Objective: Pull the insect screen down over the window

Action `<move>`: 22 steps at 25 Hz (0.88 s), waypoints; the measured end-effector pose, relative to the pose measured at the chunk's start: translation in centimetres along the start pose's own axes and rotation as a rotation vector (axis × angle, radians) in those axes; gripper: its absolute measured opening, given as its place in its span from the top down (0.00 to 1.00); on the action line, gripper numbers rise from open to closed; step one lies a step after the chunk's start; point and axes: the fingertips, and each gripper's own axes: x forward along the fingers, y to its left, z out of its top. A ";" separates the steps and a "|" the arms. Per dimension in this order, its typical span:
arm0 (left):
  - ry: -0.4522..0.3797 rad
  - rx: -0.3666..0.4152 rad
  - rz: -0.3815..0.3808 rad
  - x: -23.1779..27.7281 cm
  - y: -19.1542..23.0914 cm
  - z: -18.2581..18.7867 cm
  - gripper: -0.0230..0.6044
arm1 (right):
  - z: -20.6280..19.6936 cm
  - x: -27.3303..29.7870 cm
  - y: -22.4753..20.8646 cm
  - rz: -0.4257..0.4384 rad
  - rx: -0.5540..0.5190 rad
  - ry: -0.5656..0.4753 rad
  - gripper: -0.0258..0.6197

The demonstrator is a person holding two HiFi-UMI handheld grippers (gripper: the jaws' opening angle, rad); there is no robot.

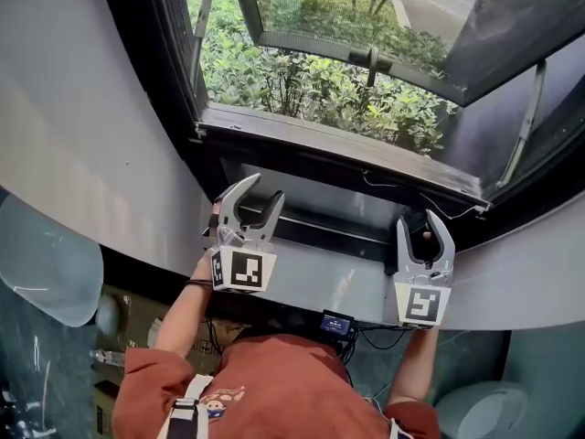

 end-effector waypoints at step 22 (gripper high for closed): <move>-0.016 -0.386 0.041 -5.3 -4.3 -2.4 0.66 | -3.8 -4.2 4.3 -0.101 0.348 -0.044 0.66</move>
